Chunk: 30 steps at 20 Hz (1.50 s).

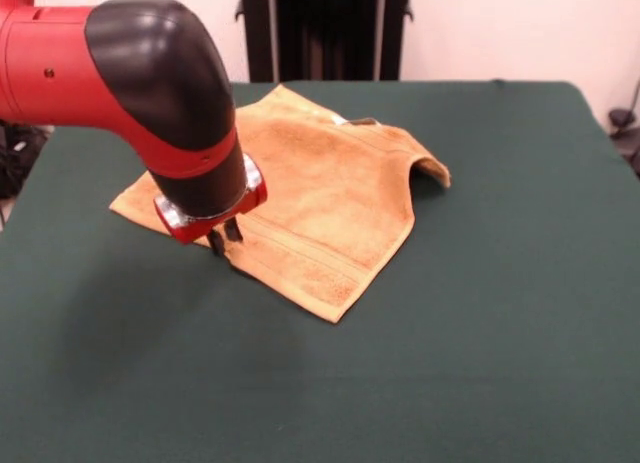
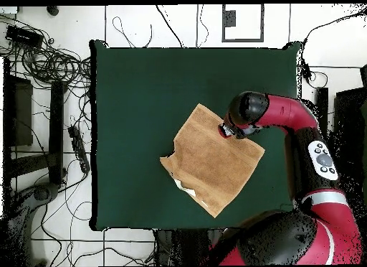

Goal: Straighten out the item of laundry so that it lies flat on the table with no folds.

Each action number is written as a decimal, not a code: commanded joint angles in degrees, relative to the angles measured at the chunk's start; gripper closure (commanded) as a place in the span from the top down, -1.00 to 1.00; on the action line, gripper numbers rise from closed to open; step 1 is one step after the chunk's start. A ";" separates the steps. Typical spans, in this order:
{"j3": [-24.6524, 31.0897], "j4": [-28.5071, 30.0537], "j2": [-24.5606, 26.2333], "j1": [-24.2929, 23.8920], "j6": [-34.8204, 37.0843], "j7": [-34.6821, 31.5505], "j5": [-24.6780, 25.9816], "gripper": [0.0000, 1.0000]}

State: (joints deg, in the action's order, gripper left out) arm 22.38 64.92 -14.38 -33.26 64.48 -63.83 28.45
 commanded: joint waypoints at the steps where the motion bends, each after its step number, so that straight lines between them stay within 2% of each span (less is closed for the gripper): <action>1: 6.12 -3.43 15.53 2.86 -17.52 26.40 15.18 -1.00; 9: 5.86 -7.91 14.78 5.10 -14.43 22.45 16.46 -1.00; 18: 7.38 -11.60 15.38 5.77 -11.40 25.37 17.10 -1.00; 30: 9.83 -16.19 16.13 6.77 -6.64 32.49 19.48 -1.00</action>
State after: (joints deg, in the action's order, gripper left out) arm 25.21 53.53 -9.95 -29.11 80.32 -56.06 37.38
